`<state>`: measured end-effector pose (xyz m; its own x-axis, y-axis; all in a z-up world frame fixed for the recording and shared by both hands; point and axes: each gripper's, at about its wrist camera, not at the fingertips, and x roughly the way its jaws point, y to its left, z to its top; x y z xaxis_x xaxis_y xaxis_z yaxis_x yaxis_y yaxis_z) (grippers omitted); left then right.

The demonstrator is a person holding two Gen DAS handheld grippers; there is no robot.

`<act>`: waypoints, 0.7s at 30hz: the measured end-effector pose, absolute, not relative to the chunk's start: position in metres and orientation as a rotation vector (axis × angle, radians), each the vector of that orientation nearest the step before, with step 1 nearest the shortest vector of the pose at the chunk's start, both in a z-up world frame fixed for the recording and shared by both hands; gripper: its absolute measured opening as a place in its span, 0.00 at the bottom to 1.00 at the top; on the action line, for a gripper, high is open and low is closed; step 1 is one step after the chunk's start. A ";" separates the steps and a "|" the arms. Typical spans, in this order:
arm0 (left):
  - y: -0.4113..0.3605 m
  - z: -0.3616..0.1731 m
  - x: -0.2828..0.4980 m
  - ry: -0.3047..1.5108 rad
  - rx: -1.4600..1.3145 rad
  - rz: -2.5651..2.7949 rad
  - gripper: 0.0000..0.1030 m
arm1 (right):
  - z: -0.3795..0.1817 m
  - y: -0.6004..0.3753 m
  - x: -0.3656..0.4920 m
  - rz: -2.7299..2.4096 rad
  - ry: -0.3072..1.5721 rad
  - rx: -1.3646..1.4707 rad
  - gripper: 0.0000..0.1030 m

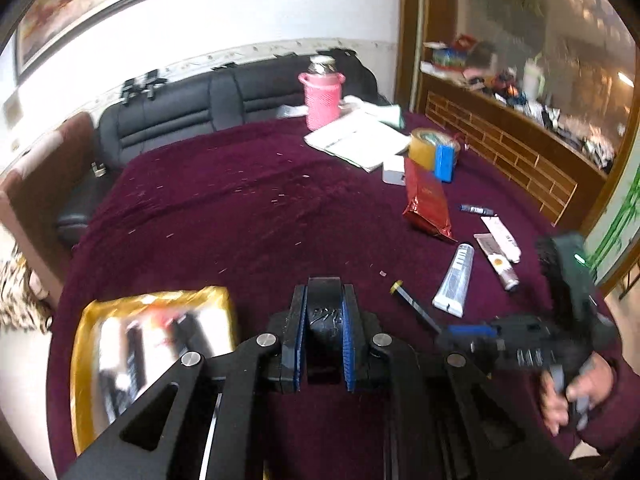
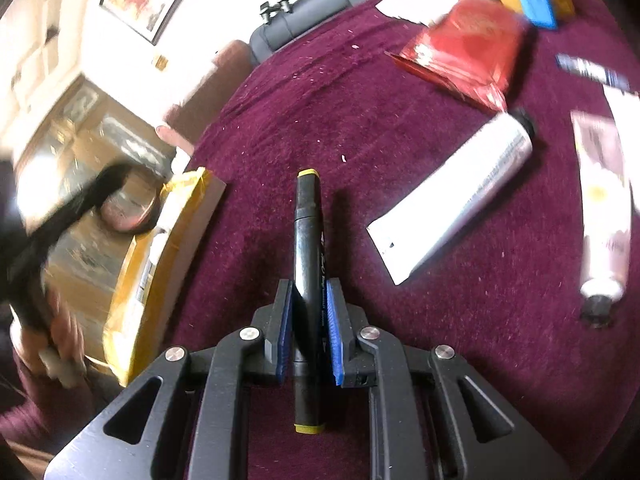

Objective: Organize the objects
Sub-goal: 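Carry the tape roll into the box and open the left gripper while the right gripper carries the marker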

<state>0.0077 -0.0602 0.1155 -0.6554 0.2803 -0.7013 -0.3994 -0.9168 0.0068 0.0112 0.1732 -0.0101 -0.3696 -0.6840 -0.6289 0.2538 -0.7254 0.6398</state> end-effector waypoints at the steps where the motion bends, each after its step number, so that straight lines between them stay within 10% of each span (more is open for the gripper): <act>1: -0.070 0.119 0.016 0.212 -1.038 2.568 0.12 | -0.011 0.175 0.010 -2.106 -0.630 1.281 0.13; 21: -0.257 0.057 0.045 0.098 -1.375 2.817 0.12 | 0.051 0.008 0.016 -1.802 -0.613 1.266 0.14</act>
